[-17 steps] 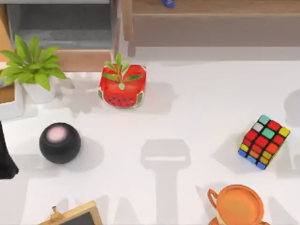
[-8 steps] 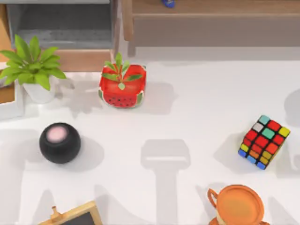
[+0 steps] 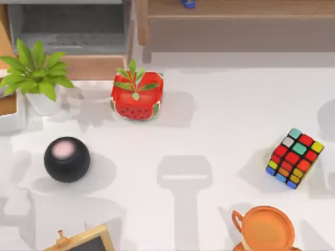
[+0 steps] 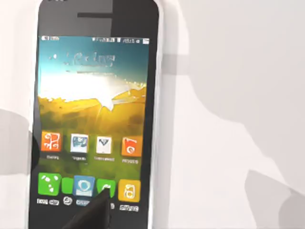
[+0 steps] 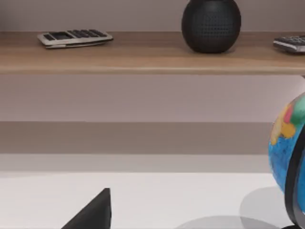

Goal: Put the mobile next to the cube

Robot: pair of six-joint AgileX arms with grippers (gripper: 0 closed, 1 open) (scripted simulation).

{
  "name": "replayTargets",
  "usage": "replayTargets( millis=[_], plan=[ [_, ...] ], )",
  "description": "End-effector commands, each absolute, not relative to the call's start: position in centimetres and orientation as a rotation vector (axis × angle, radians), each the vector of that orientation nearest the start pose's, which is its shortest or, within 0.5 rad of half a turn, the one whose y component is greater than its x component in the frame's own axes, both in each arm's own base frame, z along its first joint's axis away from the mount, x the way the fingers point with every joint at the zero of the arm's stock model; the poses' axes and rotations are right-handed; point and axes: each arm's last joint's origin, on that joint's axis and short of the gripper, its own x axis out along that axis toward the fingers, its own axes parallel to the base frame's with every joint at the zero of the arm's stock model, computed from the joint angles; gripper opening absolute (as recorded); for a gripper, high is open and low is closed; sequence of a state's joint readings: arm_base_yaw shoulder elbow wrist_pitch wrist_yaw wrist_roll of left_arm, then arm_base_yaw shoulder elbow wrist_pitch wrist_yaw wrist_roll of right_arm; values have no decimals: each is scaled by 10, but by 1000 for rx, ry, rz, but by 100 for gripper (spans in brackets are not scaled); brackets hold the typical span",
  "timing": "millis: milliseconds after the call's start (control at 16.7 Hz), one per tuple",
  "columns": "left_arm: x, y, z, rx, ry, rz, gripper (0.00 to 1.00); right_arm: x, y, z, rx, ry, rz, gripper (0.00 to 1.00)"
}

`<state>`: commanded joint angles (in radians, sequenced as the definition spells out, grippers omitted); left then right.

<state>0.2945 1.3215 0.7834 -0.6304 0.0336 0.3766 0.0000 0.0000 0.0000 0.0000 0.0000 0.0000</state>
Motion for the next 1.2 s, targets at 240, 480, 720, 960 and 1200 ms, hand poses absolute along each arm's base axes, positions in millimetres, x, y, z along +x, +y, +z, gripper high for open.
replayTargets(
  millis=[240, 480, 720, 960, 1200],
  plan=[
    [273, 105, 162, 98, 1434, -63, 100, 106, -1, 160, 0, 0, 0, 100],
    [301, 137, 146, 94, 1532, -93, 100, 106, -1, 160, 0, 0, 0, 100],
    [311, 153, 144, 103, 1549, -87, 100, 106, -1, 160, 0, 0, 0, 100],
    [312, 151, 144, 106, 1546, -89, 100, 106, -1, 160, 0, 0, 0, 100],
    [310, 139, 151, 103, 1551, -91, 100, 106, -1, 160, 0, 0, 0, 100]
  ],
)
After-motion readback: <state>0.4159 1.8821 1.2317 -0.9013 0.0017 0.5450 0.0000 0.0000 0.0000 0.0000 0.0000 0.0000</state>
